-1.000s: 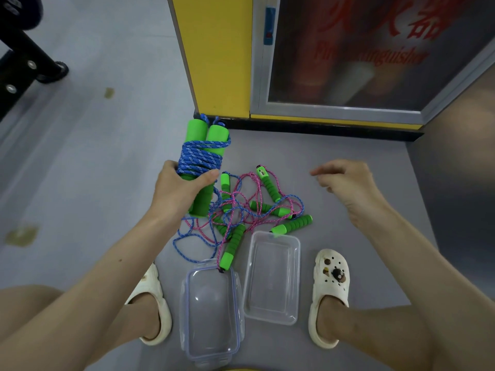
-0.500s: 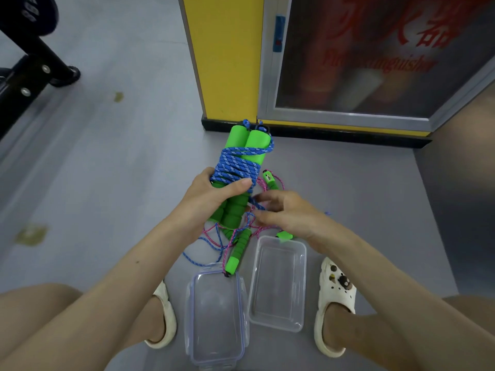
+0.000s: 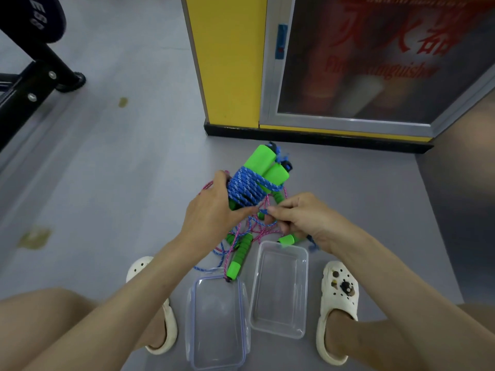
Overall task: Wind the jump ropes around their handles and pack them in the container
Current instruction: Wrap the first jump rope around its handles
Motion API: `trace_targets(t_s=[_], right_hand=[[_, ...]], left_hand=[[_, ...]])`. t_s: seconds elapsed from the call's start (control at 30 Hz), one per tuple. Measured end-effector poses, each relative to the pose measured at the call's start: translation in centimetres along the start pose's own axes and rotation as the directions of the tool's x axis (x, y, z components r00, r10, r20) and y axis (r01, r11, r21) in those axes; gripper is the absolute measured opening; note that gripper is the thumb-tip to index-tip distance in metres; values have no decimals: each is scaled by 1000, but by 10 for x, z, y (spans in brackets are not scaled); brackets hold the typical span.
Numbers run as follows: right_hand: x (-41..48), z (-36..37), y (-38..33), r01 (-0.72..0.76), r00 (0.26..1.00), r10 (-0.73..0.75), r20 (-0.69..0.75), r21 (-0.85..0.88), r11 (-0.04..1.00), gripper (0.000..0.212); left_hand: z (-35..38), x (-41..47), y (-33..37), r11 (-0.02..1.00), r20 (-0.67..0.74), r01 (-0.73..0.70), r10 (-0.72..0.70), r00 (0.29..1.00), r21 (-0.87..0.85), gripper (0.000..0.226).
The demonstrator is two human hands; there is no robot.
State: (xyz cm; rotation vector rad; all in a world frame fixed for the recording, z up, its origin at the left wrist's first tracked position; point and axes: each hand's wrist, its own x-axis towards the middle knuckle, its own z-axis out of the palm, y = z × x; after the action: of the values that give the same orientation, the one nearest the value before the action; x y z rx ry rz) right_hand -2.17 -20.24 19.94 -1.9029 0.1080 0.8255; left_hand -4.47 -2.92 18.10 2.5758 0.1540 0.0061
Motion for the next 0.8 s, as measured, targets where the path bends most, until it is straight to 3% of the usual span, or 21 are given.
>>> trace_targets(t_s=[0.17,0.27,0.33,0.4,0.53,0.63,0.7,0.77,0.8], right_hand=[[-2,0,-1,-117,991,96,96,242,963,28],[-4,-1,-4,-229,972,192,132,389,892,32],[-4,-2,-5,-274,961,230,150,465,842,46],[-4,-2,-5,-285,959,250,136,474,833,54],[-1,0,-2,-240,968,249,38,442,864,52],[3,-4,-2,-140,978,190,-86,406,903,46],[4,-10,-2,-78,979,147,-144,403,912,43],[5,-15,-2,-52,983,120,-142,413,909,41],[4,-16,-1,-48,986,108,-128,398,916,41]], left_hand=[[14,-5,-4,950,-36,-219,233,972,223,55],[26,-7,-11,873,-110,-374,425,899,313,64],[29,-7,-12,819,-154,-432,516,843,378,73],[30,-6,-11,769,-187,-460,582,791,445,76],[35,-8,-7,728,-219,-455,624,750,513,76],[30,-7,-3,739,-208,-514,638,741,436,68],[22,-7,1,823,-162,-494,548,821,280,73],[11,-7,6,952,21,-298,300,954,-70,83],[6,-6,8,957,137,-137,176,975,-255,86]])
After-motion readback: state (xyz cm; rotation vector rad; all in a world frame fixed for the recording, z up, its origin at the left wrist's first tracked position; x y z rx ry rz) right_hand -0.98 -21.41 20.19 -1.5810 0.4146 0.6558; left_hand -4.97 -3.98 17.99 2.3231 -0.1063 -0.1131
